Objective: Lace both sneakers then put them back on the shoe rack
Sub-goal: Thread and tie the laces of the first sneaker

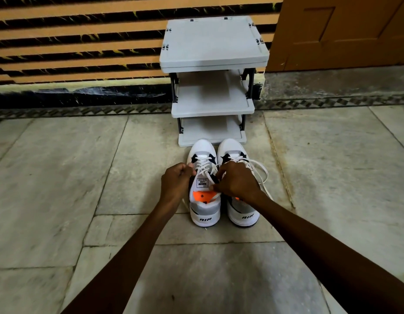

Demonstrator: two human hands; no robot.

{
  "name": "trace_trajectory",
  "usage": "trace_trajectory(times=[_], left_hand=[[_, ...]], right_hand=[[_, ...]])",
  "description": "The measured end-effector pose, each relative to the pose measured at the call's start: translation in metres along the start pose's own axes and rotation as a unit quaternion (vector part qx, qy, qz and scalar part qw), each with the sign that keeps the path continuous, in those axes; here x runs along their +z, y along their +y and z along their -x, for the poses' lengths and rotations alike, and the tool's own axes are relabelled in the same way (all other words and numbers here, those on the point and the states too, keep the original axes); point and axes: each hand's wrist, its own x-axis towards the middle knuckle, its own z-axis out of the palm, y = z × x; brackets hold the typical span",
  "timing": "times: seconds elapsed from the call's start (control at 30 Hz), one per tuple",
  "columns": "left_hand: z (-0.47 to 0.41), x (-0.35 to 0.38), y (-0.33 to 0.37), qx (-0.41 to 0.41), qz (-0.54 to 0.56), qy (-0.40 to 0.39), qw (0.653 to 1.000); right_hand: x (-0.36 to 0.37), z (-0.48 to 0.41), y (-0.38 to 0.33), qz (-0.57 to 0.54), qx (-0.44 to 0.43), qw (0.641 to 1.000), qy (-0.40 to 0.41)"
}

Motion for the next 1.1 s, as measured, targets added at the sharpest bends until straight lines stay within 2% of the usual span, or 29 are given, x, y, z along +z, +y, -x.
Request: trace_trajectory(times=[0.27,0.33,0.43,0.53,0.67,0.77,0.93,1.0,1.1], left_hand=[[-0.008,-0.001,0.013,0.011,0.022,0.002,1.000],[-0.006,0.004,0.014,-0.042,0.090,-0.014,0.995],[-0.007,0.005,0.015,-0.149,0.222,-0.028,0.963],[-0.006,0.003,0.019,-0.189,0.254,-0.024,0.948],[-0.009,-0.001,0.016,-0.156,0.164,-0.013,0.974],[-0.010,-0.006,0.010,-0.093,0.014,-0.033,0.995],[-0.001,-0.010,0.008,0.004,-0.145,-0.064,0.987],[0.000,-0.009,0.007,0.039,-0.181,-0.058,0.981],[-0.001,-0.009,0.008,0.056,-0.208,-0.038,0.976]], right_hand=[[0.005,0.011,-0.005,0.061,0.021,0.997,0.049],[0.007,0.010,-0.004,0.065,0.023,0.996,0.054],[0.008,0.008,-0.002,0.053,0.020,0.997,0.052],[0.007,0.010,-0.003,0.049,0.018,0.998,0.046],[0.013,0.010,-0.002,0.032,0.013,0.999,0.035],[0.017,0.011,0.000,0.030,-0.001,1.000,0.009],[0.005,0.002,-0.003,0.019,-0.059,0.997,0.041],[0.001,-0.002,-0.007,0.049,-0.101,0.994,0.010],[0.001,-0.007,-0.012,0.093,-0.107,0.990,-0.024]])
